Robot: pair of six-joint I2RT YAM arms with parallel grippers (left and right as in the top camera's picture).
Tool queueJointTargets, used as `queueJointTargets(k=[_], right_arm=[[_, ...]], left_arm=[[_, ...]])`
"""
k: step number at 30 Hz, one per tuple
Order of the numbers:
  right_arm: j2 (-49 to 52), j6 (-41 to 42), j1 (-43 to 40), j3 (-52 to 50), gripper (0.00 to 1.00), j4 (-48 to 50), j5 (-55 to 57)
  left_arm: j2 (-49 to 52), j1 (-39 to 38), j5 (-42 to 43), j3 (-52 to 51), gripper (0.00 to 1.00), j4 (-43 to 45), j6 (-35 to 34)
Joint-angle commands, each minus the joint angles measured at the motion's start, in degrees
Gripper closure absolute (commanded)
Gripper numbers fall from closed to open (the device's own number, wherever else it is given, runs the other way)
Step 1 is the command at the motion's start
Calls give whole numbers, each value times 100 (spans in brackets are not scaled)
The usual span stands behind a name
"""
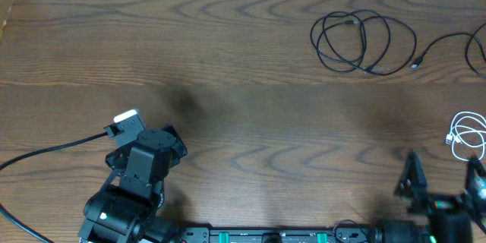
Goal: Untangle cables
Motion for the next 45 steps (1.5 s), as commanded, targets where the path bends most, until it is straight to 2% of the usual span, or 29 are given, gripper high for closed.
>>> queueJointTargets(k=[1, 12, 18, 21, 28, 45], right_arm=[[-166, 59, -33, -809, 1, 592, -203], [-170, 179, -111, -3318, 1, 3620, -463], [-170, 293, -146, -4054, 1, 4321, -437], [-170, 295, -149, -4299, 1, 4441, -332], [-170, 267, -151, -4286, 1, 3954, -195], [-164, 271, -151, -4286, 1, 3976, -199]], left_arm=[[-17, 20, -22, 105, 7, -20, -52], [-17, 17, -20, 105, 7, -20, -50], [-17, 20, -22, 105, 7, -20, -50], [-17, 20, -22, 105, 7, -20, -50], [-17, 17, -22, 105, 7, -20, -50], [-17, 20, -22, 105, 7, -20, -50]])
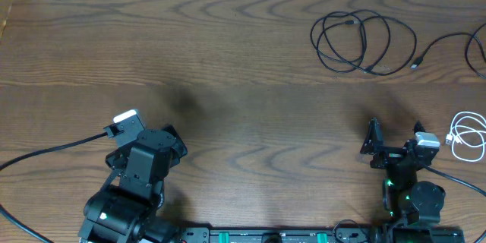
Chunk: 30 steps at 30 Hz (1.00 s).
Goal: Untangle cables
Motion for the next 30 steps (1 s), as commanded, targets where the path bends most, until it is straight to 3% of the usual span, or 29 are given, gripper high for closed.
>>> queueJointTargets(k=[1, 14, 24, 30], right_arm=[[-44, 57, -33, -9, 1, -20, 92], [-44, 57, -33, -9, 1, -20, 92], [-44, 57, -33, -9, 1, -20, 92], [-44, 57, -33, -9, 1, -20, 92]], left_arm=[[-17, 20, -31, 105, 7, -20, -7], [-487, 203, -35, -103, 7, 2, -9], [-2730, 1040, 494, -1567, 7, 553, 24], [-3860, 1272, 999, -2238, 7, 920, 662]])
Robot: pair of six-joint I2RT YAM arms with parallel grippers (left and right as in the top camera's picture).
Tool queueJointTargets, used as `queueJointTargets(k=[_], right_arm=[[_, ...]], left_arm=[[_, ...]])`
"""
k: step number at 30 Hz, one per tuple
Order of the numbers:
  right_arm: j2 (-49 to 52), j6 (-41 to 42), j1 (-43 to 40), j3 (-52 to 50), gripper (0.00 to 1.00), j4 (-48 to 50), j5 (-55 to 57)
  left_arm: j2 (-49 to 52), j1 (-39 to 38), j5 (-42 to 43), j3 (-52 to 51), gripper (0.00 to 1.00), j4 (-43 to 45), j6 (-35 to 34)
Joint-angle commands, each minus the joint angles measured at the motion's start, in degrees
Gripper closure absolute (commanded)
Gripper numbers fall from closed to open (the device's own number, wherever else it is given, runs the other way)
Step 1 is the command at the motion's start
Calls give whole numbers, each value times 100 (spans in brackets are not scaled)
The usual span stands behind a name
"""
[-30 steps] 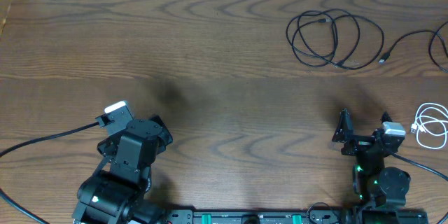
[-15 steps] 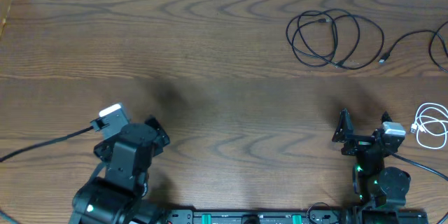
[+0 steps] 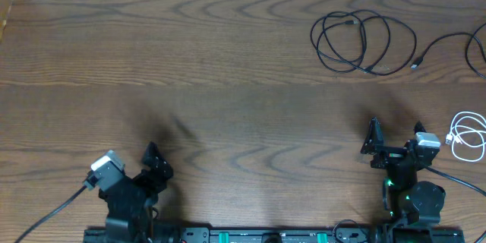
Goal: Untangle cables
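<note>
A black cable [image 3: 363, 42] lies in overlapping loops at the back right of the table. A second black cable [image 3: 449, 40] curves in from the right edge and ends in a plug near those loops. A white coiled cable [image 3: 469, 137] rests at the right edge. My right gripper [image 3: 395, 135] stands open near the front, left of the white cable and touching nothing. My left gripper [image 3: 156, 163] is drawn back at the front left, far from every cable; its jaws are too dark to read.
The brown wooden table [image 3: 228, 68] ends at a pale strip along the back. The arm bases and a black rail [image 3: 266, 235] line the front edge. A black lead [image 3: 45, 216] trails from the left arm to the left border.
My left arm has pulled back toward the front edge and now sits lower and further left. The right arm and all the cables are where they were.
At first the left arm reached out at the front left and the right gripper sat low in the front right corner. The right gripper then stood further in, beside the white cable. Now the left arm is drawn back; the cables lie unmoved.
</note>
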Motion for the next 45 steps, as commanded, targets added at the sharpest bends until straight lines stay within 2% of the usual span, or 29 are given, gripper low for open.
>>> queueJointTargets(k=[1, 12, 22, 26, 30, 34, 38, 45], right_arm=[[-37, 37, -33, -9, 1, -20, 52], [-37, 37, -33, -9, 1, -20, 52], [-37, 37, -33, -9, 1, -20, 52], [-37, 37, -33, -9, 1, -20, 52], [-37, 37, -33, -9, 1, -20, 52], [-37, 37, -33, -9, 1, -20, 52], [-37, 37, -33, -9, 1, -20, 52], [-37, 37, -33, -9, 1, -20, 52]], left_arm=[[-264, 146, 402, -238, 7, 304, 568], [-271, 203, 990, -922, 7, 2247, 2135], [-273, 216, 1095, -1882, 7, 3825, 2264], [-273, 232, 1126, -2214, 7, 4363, 2597], [-273, 308, 1679, -2524, 7, 4833, 3335], [-273, 328, 2011, -2518, 7, 4603, 3797], [-273, 328, 2015, -2518, 7, 4103, 3807], [-273, 326, 2109, -2518, 7, 4103, 3812]])
